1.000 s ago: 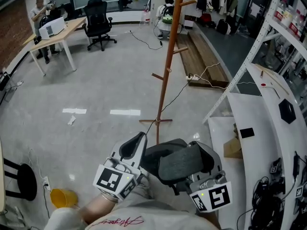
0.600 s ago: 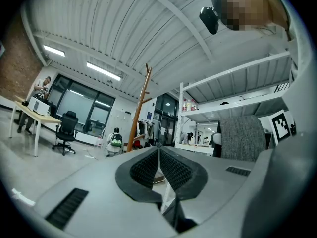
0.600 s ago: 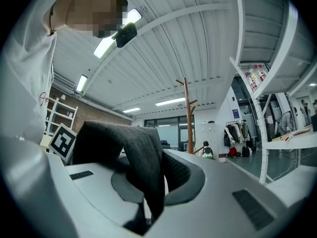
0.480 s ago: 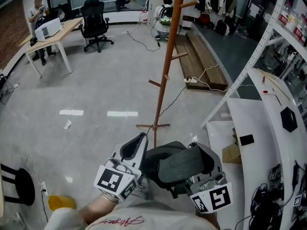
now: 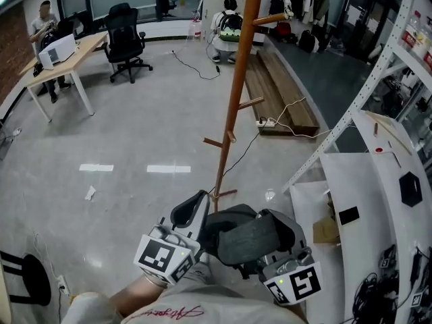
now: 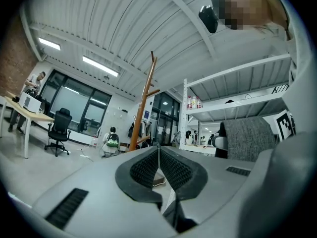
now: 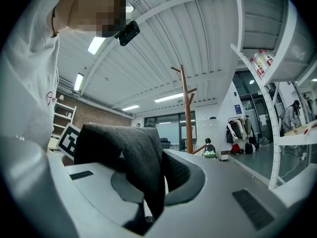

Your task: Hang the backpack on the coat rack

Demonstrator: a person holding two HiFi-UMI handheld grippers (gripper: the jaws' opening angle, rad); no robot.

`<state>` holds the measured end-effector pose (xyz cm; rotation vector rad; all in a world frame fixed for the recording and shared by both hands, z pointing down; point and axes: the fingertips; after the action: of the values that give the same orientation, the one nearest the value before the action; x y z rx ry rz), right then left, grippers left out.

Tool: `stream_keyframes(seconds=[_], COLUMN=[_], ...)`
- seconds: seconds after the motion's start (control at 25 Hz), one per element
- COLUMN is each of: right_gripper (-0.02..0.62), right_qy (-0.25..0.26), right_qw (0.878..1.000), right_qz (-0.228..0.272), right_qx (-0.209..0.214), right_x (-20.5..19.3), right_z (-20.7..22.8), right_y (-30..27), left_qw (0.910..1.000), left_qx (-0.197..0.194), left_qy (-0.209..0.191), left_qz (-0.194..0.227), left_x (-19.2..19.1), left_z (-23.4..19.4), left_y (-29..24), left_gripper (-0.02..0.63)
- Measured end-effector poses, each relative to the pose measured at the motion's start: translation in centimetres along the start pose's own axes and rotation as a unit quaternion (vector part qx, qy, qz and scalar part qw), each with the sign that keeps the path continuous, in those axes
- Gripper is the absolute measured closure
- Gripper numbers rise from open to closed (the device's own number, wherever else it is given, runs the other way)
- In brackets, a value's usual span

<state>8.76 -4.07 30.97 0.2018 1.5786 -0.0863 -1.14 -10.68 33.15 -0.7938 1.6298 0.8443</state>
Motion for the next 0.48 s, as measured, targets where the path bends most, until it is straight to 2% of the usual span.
stream_keyframes(seconds=[0.24, 0.48], right_gripper=[0.561, 0.561], right_qy=[0.004, 0.014], right_qw=[1.000, 1.000], right_qz=[0.000, 0.003], right_qx=[-0.003, -0.014], right_x=[-0.1, -0.2], right_z=[1.4, 3.3], right_y=[-5.0, -8.5], left_qw=[0.9999, 0.9996], left_qx=[-0.008, -0.026], left_qy=[-0.006, -0.009], left_qz=[-0.006, -0.009], left_x=[0.6, 0.6], left_z=[-4.1, -6.1], left_y=[-3.5, -6.7], left_gripper=[0.584, 0.584])
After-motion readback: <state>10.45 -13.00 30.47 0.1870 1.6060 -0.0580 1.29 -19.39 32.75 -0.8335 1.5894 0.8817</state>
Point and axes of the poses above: the fingertips, and each gripper's own axes: y backward along the fingers, z to its right, x out of its top, and after that the axes turned 13 degrees about -x, right-handed
